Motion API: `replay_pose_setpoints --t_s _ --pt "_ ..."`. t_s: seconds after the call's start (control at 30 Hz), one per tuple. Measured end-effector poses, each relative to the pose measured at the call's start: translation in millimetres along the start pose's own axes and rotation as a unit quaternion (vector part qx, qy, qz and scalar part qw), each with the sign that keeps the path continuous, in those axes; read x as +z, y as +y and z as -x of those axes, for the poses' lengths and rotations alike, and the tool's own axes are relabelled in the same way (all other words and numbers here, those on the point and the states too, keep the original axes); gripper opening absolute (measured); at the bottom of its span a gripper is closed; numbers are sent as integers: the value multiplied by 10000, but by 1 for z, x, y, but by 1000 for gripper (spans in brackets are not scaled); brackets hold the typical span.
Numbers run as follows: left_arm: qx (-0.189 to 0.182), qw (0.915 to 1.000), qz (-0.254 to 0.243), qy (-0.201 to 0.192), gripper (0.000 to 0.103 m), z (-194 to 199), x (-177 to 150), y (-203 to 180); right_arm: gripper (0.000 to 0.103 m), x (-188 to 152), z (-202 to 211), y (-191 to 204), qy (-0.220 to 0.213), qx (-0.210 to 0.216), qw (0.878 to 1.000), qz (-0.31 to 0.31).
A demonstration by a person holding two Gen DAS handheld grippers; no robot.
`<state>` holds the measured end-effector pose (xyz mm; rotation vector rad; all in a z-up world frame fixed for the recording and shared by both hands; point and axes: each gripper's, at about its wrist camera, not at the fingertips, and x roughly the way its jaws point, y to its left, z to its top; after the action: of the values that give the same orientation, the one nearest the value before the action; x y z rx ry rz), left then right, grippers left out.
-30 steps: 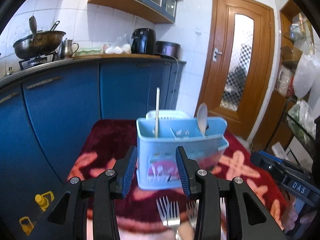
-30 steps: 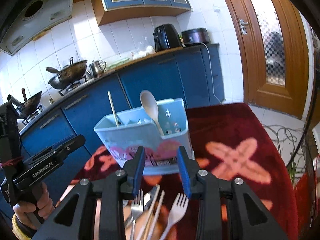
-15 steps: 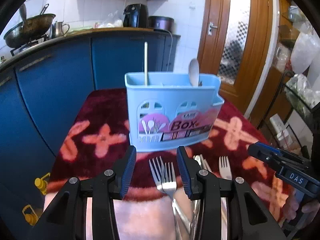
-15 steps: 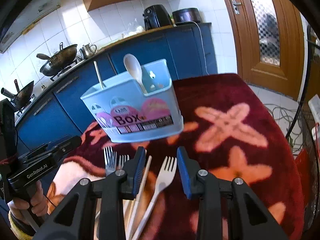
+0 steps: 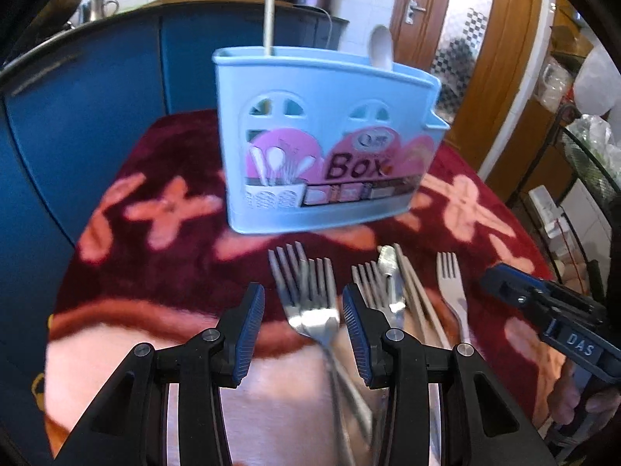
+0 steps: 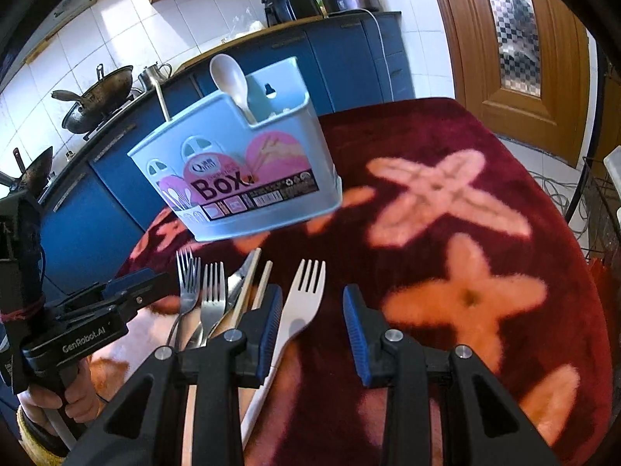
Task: Organize utensils
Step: 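Withdraw both tools from the holder back toward the utensil pile, then grasp the white plastic fork with the right tool while the left tool grasps a metal utensil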
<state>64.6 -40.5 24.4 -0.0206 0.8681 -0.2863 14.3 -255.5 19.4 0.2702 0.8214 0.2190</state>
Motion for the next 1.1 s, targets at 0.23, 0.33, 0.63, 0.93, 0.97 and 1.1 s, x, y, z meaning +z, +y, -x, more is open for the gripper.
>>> replay_pose_setpoints --t_s 0.23,0.33,0.63,0.93,0.97,1.1 --pt "-329 9993 -141 97 43 -12 -1 -18 36 -1 -2 -4 31 -84 10000 -34" --pt "-425 9989 -153 127 43 -18 -1 -22 36 -2 1 -7 13 -121 9999 -38" --pt "-738 9970 -73 223 33 -39 1 -29 36 -4 1 -15 37 -113 9999 -93" --pt "-964 9951 101 178 15 -44 2 -24 36 -6 -4 -20 127 -87 9997 -180" --pt "-1006 9947 106 157 13 -42 2 -23 36 -6 -5 -20 143 -75 9997 -189" --pt "-1102 9938 79 111 5 -38 1 -25 36 -6 -6 -18 165 -58 9997 -172"
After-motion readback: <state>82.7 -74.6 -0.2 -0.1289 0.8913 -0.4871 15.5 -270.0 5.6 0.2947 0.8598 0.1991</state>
